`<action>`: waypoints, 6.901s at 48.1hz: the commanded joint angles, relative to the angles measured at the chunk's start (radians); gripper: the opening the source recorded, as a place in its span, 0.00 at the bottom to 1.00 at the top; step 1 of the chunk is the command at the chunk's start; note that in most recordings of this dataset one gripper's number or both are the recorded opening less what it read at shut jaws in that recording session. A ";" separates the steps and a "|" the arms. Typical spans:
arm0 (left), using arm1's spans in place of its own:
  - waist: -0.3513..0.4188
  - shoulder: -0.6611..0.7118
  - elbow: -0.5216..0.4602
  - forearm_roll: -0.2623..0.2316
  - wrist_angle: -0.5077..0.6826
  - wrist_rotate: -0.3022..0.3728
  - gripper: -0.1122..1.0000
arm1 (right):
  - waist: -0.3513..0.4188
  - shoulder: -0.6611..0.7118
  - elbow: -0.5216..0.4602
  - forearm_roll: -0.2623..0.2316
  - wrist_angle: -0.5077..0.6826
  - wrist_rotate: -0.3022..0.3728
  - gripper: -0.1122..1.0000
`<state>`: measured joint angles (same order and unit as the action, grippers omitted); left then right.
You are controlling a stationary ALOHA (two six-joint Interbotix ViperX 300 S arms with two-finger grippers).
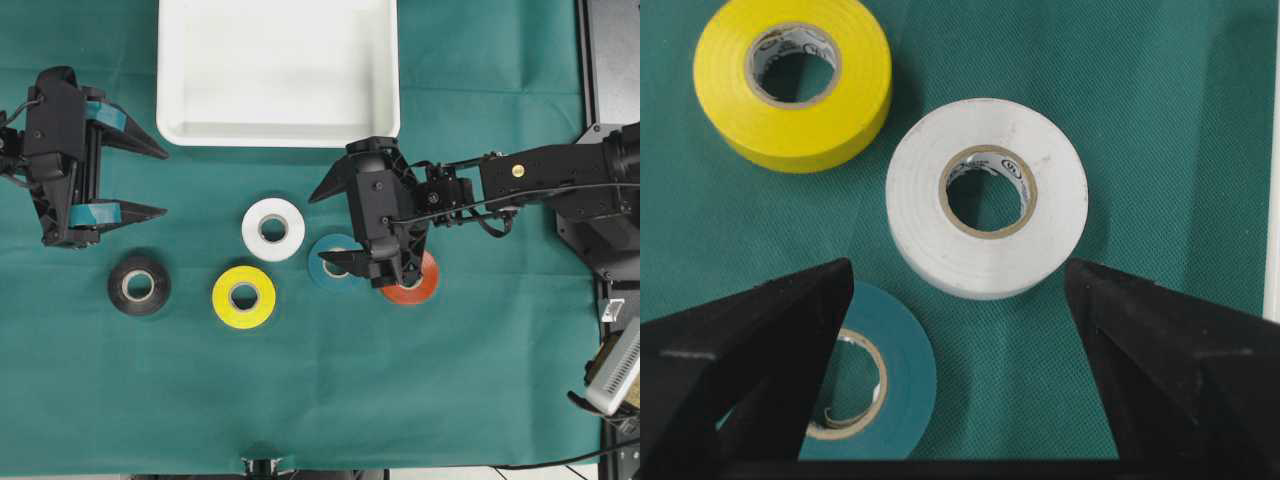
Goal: Put the tape alternately from left to right into the white case.
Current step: 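Lower the right gripper onto the white tape roll, then close the right gripper inside the white roll and lift it, then carry the white roll left into the tray and lower it, then open the right gripper and withdraw it above the blue roll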
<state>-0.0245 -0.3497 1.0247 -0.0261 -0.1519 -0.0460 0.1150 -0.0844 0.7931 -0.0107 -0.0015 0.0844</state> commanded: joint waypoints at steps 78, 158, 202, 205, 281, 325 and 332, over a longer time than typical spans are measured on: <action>-0.002 -0.005 -0.023 -0.002 -0.003 -0.002 0.92 | 0.021 0.235 -0.213 -0.029 0.097 0.002 0.83; -0.003 -0.005 -0.021 -0.002 -0.003 -0.002 0.92 | 0.014 0.256 -0.265 -0.048 0.089 0.000 0.13; -0.002 -0.005 -0.025 0.000 0.008 -0.002 0.92 | -0.156 0.233 -0.382 -0.156 0.083 -0.003 0.13; -0.002 -0.006 -0.023 -0.002 0.008 -0.002 0.92 | -0.179 0.247 -0.394 -0.164 0.083 -0.003 0.13; -0.002 -0.005 -0.025 0.000 0.008 -0.002 0.92 | -0.291 0.360 -0.486 -0.206 0.081 -0.002 0.73; -0.002 -0.006 -0.023 0.000 0.008 0.000 0.92 | -0.183 0.169 -0.301 -0.206 0.057 0.000 0.73; -0.002 -0.005 -0.025 0.000 0.008 -0.002 0.92 | -0.170 0.110 -0.229 -0.206 0.040 0.002 0.73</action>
<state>-0.0245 -0.3482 1.0247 -0.0261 -0.1396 -0.0476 -0.0568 0.0844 0.5446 -0.2148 0.0568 0.0828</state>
